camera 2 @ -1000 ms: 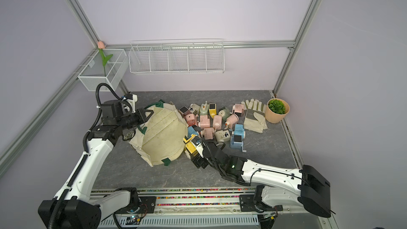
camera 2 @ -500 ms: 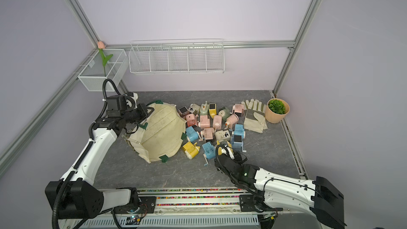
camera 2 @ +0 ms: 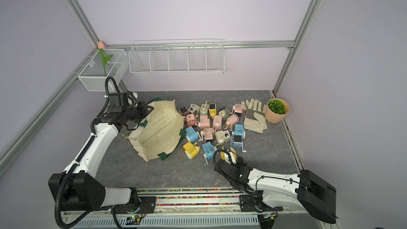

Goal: Take out the pencil sharpeners from the tote bags
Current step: Place the pencil sharpener at the center of the board.

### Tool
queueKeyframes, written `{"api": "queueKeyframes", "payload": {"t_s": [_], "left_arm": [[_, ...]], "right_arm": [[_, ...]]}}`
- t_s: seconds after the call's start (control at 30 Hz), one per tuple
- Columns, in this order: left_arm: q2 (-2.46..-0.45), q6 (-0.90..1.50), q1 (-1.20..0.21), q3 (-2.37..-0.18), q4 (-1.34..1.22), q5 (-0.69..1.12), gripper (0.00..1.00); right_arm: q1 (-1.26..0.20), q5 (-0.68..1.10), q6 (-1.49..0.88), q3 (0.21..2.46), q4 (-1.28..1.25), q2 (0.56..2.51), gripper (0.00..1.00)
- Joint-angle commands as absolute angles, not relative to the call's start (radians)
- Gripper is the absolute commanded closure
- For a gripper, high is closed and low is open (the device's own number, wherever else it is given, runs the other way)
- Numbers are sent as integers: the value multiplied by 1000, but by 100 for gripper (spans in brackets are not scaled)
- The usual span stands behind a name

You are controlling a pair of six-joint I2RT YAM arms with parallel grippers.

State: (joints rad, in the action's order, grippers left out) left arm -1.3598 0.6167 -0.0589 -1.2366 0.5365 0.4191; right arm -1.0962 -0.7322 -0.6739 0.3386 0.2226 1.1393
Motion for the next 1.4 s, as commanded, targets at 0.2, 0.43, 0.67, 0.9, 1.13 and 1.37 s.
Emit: {"api": "queueKeyframes", "payload": {"t_s": [0.2,0.43,0.67,0.9,1.13,1.37], "left_arm": [[-1379,579,-61,-1272,586,408,100],[-1391,568,-61,-1273,586,430,100],[-1391,546,-59,-1282,611,406,100],[-1404,532,-50,-1299,627,410,100],[-1390,528,-48,-1301,627,403,100],[-1390,530,-45,-1299,621,422,100]], "right_arm": [[-1100,-755,-714,397,99,1320,3],[-1114,-752,-716,425,135,1305,10],[-1165,-801,-706,508,351,1131,10],[-1220,-743,-592,631,435,1038,10],[-1250,-477,-528,726,295,1020,1],[-1278,-315,-631,840,108,1217,1]]}}
